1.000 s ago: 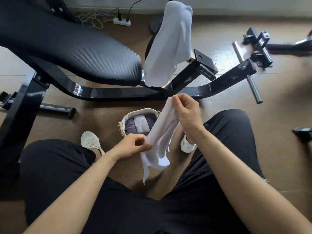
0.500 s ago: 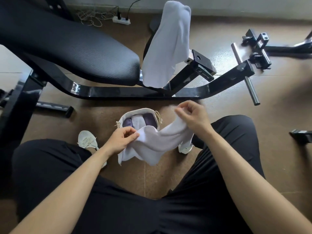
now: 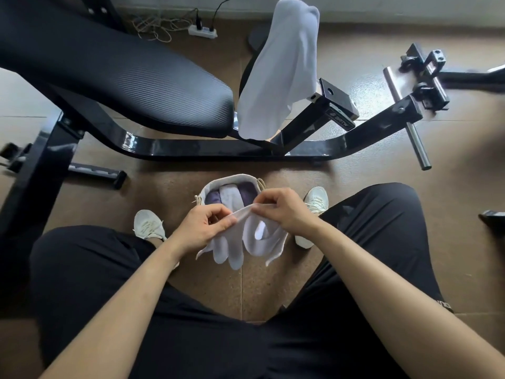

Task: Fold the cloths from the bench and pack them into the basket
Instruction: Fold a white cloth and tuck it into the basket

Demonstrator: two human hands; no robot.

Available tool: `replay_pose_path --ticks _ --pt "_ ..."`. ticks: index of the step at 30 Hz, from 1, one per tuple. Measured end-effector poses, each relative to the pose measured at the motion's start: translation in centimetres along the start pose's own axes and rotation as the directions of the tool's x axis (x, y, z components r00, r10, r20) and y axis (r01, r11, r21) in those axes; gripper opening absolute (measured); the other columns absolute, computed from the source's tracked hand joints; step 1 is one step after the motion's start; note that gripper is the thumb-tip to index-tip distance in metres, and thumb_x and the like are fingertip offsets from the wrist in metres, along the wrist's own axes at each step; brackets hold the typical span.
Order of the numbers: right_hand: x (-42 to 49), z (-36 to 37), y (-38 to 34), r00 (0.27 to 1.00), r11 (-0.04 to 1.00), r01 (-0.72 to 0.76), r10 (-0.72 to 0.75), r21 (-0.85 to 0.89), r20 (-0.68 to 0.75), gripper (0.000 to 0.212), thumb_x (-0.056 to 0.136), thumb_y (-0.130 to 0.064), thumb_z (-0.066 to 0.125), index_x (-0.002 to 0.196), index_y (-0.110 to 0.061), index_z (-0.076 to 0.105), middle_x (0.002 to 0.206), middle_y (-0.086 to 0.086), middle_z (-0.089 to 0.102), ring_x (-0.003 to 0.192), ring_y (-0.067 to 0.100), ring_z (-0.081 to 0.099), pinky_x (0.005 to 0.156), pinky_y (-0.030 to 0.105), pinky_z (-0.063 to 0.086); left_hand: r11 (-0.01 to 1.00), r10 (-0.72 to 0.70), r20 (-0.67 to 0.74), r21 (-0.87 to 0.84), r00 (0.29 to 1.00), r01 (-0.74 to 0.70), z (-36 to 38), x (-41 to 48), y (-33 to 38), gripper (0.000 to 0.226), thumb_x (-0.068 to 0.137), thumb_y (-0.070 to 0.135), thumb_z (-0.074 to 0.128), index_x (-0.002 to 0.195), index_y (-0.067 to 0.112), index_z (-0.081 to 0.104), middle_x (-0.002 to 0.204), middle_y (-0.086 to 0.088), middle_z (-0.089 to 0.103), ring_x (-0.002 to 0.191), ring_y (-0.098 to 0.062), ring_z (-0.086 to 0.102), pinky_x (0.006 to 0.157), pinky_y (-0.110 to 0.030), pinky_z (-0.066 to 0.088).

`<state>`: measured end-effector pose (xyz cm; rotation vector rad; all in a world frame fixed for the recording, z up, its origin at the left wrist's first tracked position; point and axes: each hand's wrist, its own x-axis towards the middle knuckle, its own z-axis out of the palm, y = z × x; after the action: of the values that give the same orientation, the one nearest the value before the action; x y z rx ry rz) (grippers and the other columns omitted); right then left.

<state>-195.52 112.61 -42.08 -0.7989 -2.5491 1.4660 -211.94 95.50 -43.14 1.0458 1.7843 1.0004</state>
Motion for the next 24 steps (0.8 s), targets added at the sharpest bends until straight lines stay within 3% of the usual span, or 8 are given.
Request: replay_pose_path --ticks 3,6,9,14,17,20,21,24 --pt "0.1 -1.2 0.2 0.983 0.995 -0.036 0.051 0.089 -0.175 0.011 0.094 -0.024 0.072 0.085 -0.018 0.071 0.073 -0.011 0.064 0.067 -0.001 0.055 0.066 0.020 0.046 0.998 -0.057 0.025 0.023 0.998 0.056 -0.5 0.2 -0.9 0.009 0.094 0.032 0.069 0.090 0.025 0.074 0.082 0.009 0.072 0.077 -0.008 0.065 0.070 -0.026 0.051" --pt "0.0 -2.7 0.5 0.911 0.965 -0.074 0.169 0.253 -0.377 0.013 0.095 -0.024 0.070 0.089 -0.013 0.072 0.079 0.001 0.068 0.072 0.006 0.059 0.070 0.028 0.051 0.987 -0.075 -0.009 0.143 0.997 0.075 -0.8 0.3 -1.7 0.009 0.096 0.029 0.068 0.089 0.029 0.073 0.082 0.007 0.070 0.079 -0.014 0.064 0.071 -0.031 0.050" --pt "-0.4 -3.5 0.3 0.867 0.948 -0.040 0.190 0.317 -0.461 0.013 0.096 -0.023 0.069 0.092 -0.012 0.072 0.082 -0.001 0.070 0.076 0.006 0.062 0.073 0.025 0.054 0.968 -0.087 -0.038 0.234 0.995 0.094 -0.3 0.6 -1.0 0.012 0.098 0.022 0.062 0.093 0.023 0.072 0.086 0.006 0.068 0.079 -0.006 0.060 0.067 -0.021 0.045" --pt "0.0 -3.7 1.3 0.839 0.967 -0.112 0.215 0.229 -0.500 0.014 0.094 -0.025 0.071 0.089 -0.012 0.072 0.075 -0.005 0.066 0.070 0.006 0.059 0.067 0.026 0.051 0.987 -0.163 0.034 -0.010 0.986 0.163 0.7 1.4 0.7 0.026 0.105 0.007 0.043 0.087 0.002 0.061 0.084 -0.008 0.058 0.068 0.002 0.052 0.061 -0.014 0.041" --pt "-0.2 -3.4 1.4 0.899 0.978 -0.207 0.205 0.037 -0.388 0.013 0.088 -0.023 0.076 0.100 -0.020 0.071 0.065 -0.008 0.053 0.058 0.003 0.048 0.061 0.021 0.040 0.966 -0.163 0.016 -0.200 0.987 0.162 1.0 1.2 1.1 0.028 0.106 0.010 0.043 0.103 -0.011 0.061 0.092 -0.012 0.064 0.081 -0.009 0.059 0.069 -0.016 0.046" --pt "-1.1 -1.6 -0.1 0.990 0.995 -0.070 0.078 0.070 -0.120 0.062 0.083 -0.015 0.082 0.137 -0.034 0.059 0.065 -0.006 0.049 0.056 0.004 0.042 0.060 0.020 0.040 0.939 -0.140 0.068 -0.306 0.988 0.154 1.1 1.0 1.7 0.028 0.104 0.019 0.051 0.103 -0.006 0.065 0.091 -0.007 0.068 0.085 -0.012 0.062 0.076 -0.025 0.047" --pt "-1.4 -0.9 -0.6 0.999 0.997 -0.001 0.004 0.083 -0.040 0.069 0.083 -0.016 0.082 0.142 -0.037 0.054 0.065 -0.005 0.048 0.059 0.006 0.042 0.060 0.022 0.040 0.933 -0.124 0.097 -0.327 0.988 0.149 1.0 1.0 1.8 0.030 0.103 0.023 0.054 0.106 -0.005 0.067 0.095 -0.009 0.070 0.090 -0.017 0.064 0.080 -0.028 0.048" --pt "-1.6 0.6 -1.3 0.992 0.991 0.099 -0.107 0.095 0.073 0.049 0.086 -0.018 0.079 0.130 -0.036 0.065 0.062 -0.013 0.047 0.058 0.004 0.042 0.059 0.017 0.039 0.919 -0.114 0.137 -0.362 0.984 0.157 0.8 0.7 1.9 0.029 0.105 0.020 0.052 0.118 0.003 0.070 0.112 -0.016 0.074 0.106 -0.029 0.069 0.094 -0.039 0.052"
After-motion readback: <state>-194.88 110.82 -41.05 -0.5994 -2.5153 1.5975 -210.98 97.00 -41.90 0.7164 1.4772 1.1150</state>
